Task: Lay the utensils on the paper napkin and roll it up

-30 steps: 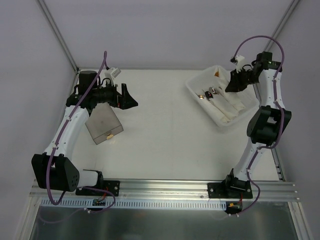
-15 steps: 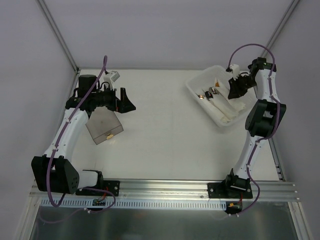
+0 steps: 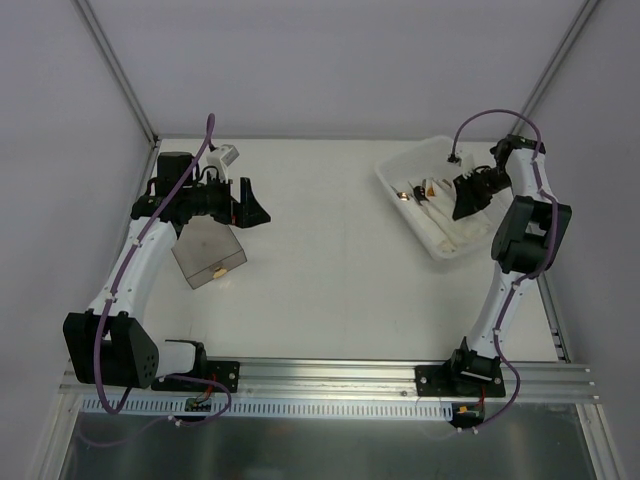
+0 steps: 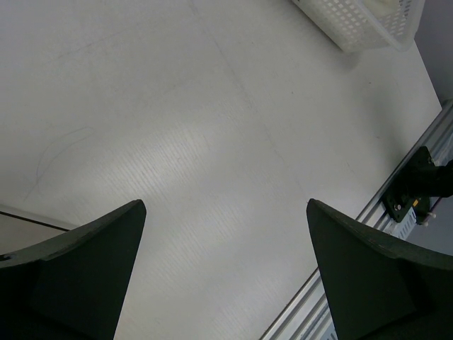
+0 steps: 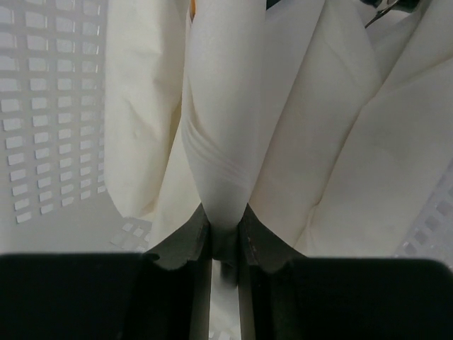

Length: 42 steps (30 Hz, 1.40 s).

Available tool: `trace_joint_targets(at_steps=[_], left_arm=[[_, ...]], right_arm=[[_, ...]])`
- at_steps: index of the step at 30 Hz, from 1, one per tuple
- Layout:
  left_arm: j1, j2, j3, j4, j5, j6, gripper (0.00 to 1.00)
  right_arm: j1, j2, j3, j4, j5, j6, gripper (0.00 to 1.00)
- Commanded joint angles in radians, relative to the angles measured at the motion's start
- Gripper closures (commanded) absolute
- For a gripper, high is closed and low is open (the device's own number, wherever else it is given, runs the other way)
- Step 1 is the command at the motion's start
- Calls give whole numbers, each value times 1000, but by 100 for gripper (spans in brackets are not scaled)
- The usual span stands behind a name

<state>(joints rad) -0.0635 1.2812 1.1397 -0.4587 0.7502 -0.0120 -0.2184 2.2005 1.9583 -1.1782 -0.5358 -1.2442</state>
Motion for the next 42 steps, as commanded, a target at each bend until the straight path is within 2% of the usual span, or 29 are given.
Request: trace_joint_targets(at_steps=[1,10,14,21,27,31,36,42], left_arm=[[13,-23,-5,5,12,15,1],[17,-17,-9,6,23,17,1],[17,-11,-5,5,26,17,1],[19,-17,-6,5,21,17,1],[19,-8,-5,6,15,17,1],[19,-10,-4,5,15,17,1],[21,-8,-9,5,12,15,1],[21,-5,-5,6,15,15,1]], right_arm=[[-30,-12,-16,-115,-65,74,100],[-41,-136,-251,-126,-277,235,100],[-52,-147,-187,-110,-328,299,100],[-99,-128,-47,-101,-303,345,100],[-110,-136,-168,26,-254,430,100],[-119,-108,-185,78,-262,482,100],[-111,-145,-306,205,-276,583,100],[-110,-150,-380,258,-219,569,100]])
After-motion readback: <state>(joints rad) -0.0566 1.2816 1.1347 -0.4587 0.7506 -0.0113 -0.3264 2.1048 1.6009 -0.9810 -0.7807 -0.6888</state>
